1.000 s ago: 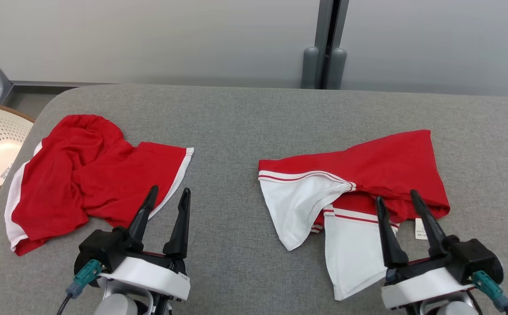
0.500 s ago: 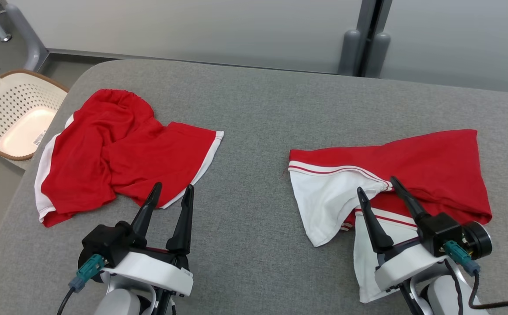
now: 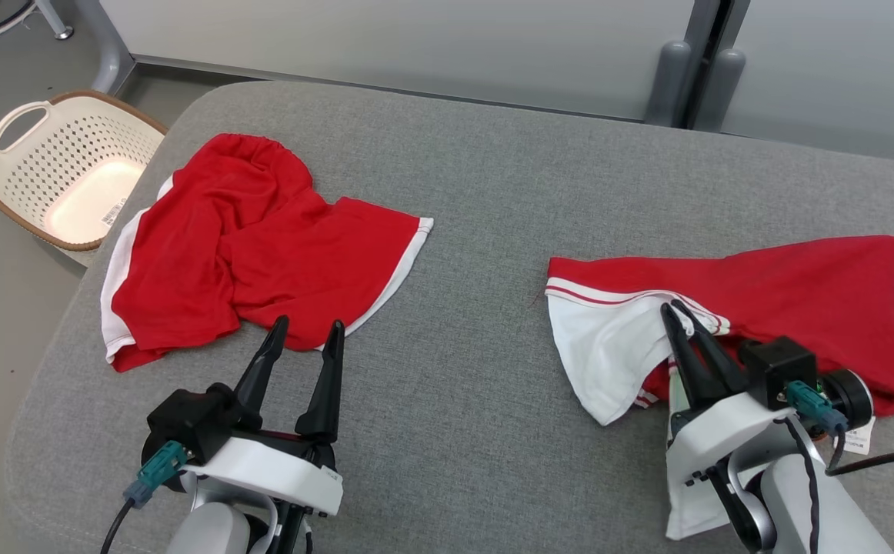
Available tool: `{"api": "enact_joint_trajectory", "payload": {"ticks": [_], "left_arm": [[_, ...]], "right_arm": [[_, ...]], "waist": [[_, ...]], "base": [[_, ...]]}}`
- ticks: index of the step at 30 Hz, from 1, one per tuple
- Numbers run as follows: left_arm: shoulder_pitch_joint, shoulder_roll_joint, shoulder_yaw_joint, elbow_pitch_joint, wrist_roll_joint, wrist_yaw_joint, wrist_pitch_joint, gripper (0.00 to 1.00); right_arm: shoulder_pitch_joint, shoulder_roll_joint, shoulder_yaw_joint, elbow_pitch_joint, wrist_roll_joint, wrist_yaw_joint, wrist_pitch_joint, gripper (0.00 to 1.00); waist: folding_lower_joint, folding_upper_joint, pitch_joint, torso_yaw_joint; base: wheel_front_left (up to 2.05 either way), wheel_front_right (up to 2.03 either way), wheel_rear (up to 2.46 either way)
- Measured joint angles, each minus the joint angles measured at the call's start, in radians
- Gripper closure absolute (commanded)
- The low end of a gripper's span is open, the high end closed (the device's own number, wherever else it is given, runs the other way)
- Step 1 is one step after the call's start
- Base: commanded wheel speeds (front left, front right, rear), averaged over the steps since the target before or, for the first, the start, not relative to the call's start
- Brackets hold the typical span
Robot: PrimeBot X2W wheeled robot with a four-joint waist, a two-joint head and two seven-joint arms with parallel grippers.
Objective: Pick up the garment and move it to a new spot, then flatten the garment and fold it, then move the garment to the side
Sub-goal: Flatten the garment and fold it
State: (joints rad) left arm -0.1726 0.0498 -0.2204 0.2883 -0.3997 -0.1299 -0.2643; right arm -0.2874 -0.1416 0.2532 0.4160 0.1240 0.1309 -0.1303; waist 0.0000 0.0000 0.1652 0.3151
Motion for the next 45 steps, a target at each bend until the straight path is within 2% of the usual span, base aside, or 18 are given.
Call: {"api": "enact_joint_trajectory", "payload": {"ticks": [5,10,14,16,19,24,25,26,30,35,40,45], "left_arm": [[0.0,0.0,-0.005,0.002,-0.008,0.0,0.0,0.0],[0.0,-0.001,-0.021,0.001,-0.019,0.0,0.0,0.0],[-0.013,-0.001,-0.047,-0.001,-0.032,0.0,0.0,0.0],[-0.025,-0.001,-0.061,-0.003,-0.039,0.0,0.0,0.0],[-0.042,-0.001,-0.094,0.001,-0.059,0.0,0.0,0.0],[-0.056,-0.002,-0.123,0.006,-0.089,0.0,0.0,0.0],[-0.057,-0.001,-0.125,0.006,-0.095,0.0,0.0,0.0],[-0.057,0.0,-0.128,0.007,-0.095,0.0,0.0,0.0],[-0.057,-0.001,-0.13,0.014,-0.096,0.0,0.0,0.0],[-0.056,0.0,-0.103,0.02,-0.092,0.0,0.0,0.0],[-0.056,-0.001,-0.077,0.019,-0.062,0.0,0.0,0.0],[-0.047,-0.002,-0.048,0.014,-0.035,0.0,0.0,0.0]], "right_arm": [[-0.03,-0.01,0.022,-0.038,0.035,0.0,0.034,1.0],[-0.132,-0.039,0.026,-0.094,0.07,0.0,0.121,1.0],[-0.26,-0.073,0.016,-0.083,0.068,0.0,0.193,1.0],[-0.341,-0.104,0.02,-0.059,0.041,0.0,0.217,1.0],[-0.511,-0.137,0.012,0.043,0.04,0.0,0.244,1.0],[-0.707,-0.19,-0.029,0.258,0.004,0.0,0.224,1.0],[-0.739,-0.189,-0.045,0.3,-0.002,0.0,0.216,0.58],[-0.768,-0.188,-0.051,0.347,-0.015,0.0,0.212,0.0],[-0.846,-0.175,-0.043,0.486,-0.076,0.0,0.185,0.0],[-0.86,-0.143,-0.046,0.595,-0.084,0.0,0.107,0.0],[-0.797,-0.116,-0.018,0.651,-0.057,0.0,0.009,0.0],[-0.728,-0.096,-0.001,0.655,-0.004,0.0,-0.072,0.0]], "waist": [[0.0,0.0,-0.01,0.002],[0.0,0.0,-0.013,0.012],[0.0,0.0,0.002,0.032],[0.0,0.0,0.013,0.047],[0.0,0.0,0.039,0.088],[0.0,0.0,0.064,0.153],[0.0,0.0,0.068,0.165],[0.0,0.0,0.073,0.175],[0.0,0.0,0.085,0.199],[0.0,0.0,0.069,0.178],[0.0,0.0,0.038,0.132],[0.0,0.0,0.002,0.083]], "base": [[0.0,0.0,0.0],[0.0,0.0,0.0],[0.0,0.0,0.0],[0.0,0.0,0.0],[0.0,0.0,0.0],[0.0,0.0,0.0],[0.0,0.0,0.0],[0.0,0.0,0.0],[0.0,0.0,0.0],[0.0,0.0,0.0],[0.0,0.0,0.0],[0.0,0.0,0.0]]}}
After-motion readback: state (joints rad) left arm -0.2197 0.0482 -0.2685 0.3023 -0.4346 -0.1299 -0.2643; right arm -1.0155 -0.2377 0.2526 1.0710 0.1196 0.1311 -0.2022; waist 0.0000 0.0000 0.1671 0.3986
